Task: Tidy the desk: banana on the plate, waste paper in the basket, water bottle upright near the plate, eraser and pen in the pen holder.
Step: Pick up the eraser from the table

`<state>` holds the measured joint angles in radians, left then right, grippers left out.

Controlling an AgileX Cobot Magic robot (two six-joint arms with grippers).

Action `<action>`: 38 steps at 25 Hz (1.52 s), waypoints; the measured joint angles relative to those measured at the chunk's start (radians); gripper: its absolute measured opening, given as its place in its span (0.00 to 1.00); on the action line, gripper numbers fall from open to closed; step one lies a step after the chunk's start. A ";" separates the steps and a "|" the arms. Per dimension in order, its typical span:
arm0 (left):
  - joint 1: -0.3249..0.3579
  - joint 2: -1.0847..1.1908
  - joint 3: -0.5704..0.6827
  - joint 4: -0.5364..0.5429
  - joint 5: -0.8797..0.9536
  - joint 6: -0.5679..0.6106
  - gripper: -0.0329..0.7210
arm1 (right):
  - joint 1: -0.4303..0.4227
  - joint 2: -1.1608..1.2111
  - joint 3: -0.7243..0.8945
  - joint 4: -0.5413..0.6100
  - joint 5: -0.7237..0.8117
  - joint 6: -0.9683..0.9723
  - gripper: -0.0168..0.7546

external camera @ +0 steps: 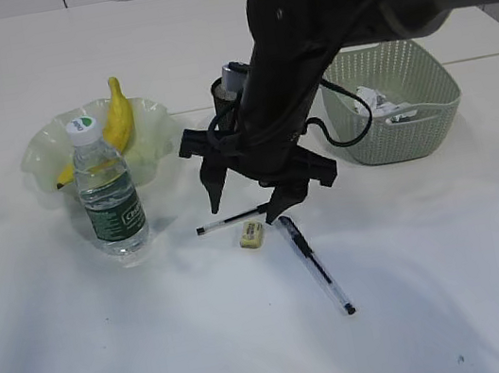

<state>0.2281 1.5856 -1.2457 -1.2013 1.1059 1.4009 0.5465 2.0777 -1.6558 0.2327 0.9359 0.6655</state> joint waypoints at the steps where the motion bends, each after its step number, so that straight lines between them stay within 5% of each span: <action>1: 0.000 0.000 0.000 0.000 0.005 -0.001 0.36 | 0.000 0.010 0.000 0.000 -0.002 0.005 0.66; 12: 0.000 -0.002 0.000 0.004 0.066 -0.005 0.36 | 0.000 0.057 -0.009 0.002 -0.113 0.040 0.66; 38: 0.000 -0.002 0.000 0.049 0.088 -0.037 0.36 | -0.016 0.125 -0.009 -0.076 -0.107 0.091 0.66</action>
<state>0.2281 1.5834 -1.2457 -1.1524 1.1938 1.3643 0.5307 2.2026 -1.6644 0.1571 0.8291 0.7565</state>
